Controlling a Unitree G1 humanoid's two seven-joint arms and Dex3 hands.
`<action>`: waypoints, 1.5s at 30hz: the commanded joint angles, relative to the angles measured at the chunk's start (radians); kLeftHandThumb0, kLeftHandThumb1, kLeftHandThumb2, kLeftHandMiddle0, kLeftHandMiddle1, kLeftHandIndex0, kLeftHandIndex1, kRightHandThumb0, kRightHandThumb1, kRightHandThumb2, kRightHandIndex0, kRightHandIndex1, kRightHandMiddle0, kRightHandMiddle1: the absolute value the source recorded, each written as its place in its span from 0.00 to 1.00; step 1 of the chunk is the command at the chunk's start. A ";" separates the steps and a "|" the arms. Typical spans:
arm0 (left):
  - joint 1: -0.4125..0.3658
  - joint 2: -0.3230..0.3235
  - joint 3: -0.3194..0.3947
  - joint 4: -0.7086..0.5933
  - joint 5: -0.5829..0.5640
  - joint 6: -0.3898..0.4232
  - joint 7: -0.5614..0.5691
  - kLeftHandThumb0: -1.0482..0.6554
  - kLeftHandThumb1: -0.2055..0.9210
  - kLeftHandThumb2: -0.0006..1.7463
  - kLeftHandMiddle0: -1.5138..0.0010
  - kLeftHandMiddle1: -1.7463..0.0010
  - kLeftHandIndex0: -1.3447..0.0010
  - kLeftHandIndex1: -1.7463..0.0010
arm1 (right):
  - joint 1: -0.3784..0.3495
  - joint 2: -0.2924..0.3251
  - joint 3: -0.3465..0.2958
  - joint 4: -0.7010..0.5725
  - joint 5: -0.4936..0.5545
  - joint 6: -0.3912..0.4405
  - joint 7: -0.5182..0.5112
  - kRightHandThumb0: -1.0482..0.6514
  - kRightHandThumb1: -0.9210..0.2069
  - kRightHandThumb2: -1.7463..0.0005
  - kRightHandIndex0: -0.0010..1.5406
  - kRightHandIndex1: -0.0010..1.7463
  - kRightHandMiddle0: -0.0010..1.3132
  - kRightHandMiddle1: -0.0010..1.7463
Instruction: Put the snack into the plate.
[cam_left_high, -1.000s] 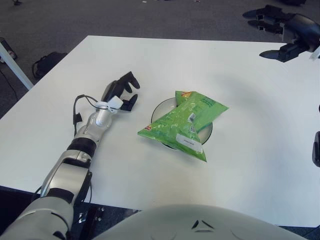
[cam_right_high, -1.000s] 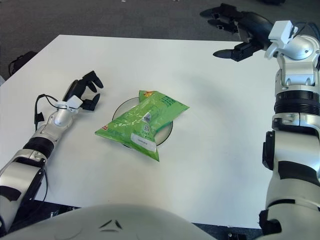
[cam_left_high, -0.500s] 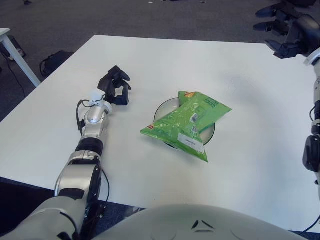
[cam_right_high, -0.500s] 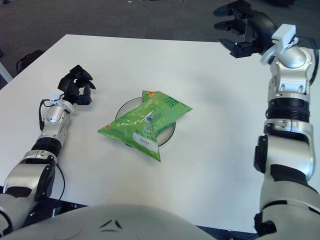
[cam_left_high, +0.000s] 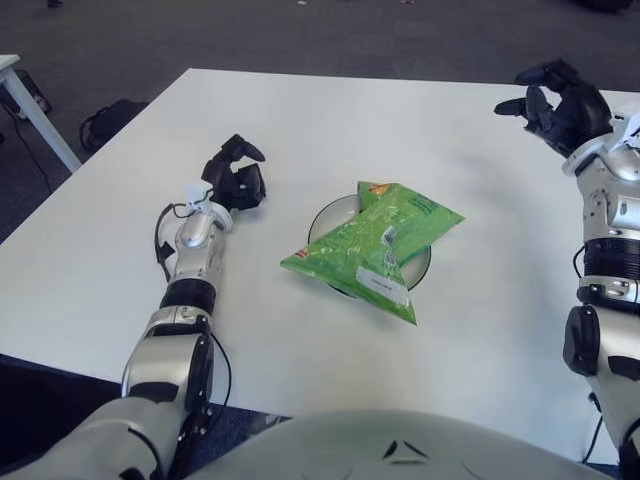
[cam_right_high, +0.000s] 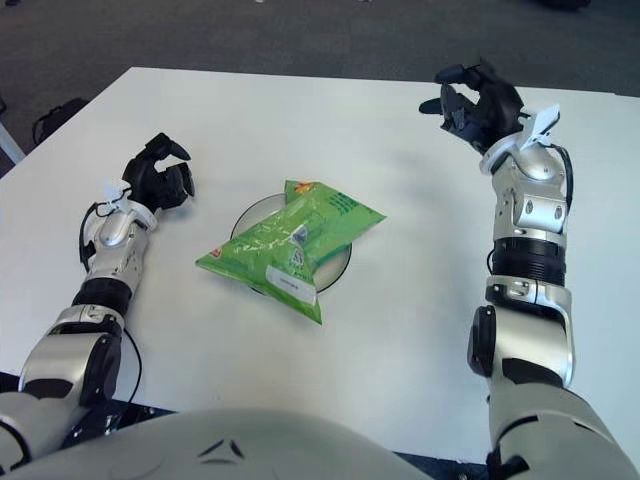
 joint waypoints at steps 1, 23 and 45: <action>0.094 -0.055 -0.004 0.033 0.006 0.015 -0.003 0.37 0.64 0.61 0.23 0.00 0.66 0.00 | 0.031 0.026 -0.042 -0.041 0.022 0.007 -0.052 0.54 0.23 0.53 0.30 0.82 0.22 1.00; 0.103 -0.054 -0.001 0.013 0.033 0.024 -0.001 0.37 0.62 0.63 0.22 0.00 0.65 0.00 | 0.165 0.288 -0.116 0.162 0.064 -0.207 -0.217 0.61 0.90 0.01 0.61 0.92 0.54 1.00; 0.112 -0.060 0.002 -0.011 0.042 0.044 -0.006 0.36 0.61 0.63 0.22 0.00 0.64 0.00 | 0.340 0.310 0.004 0.053 -0.130 -0.361 -0.326 0.61 0.90 0.00 0.61 0.94 0.54 1.00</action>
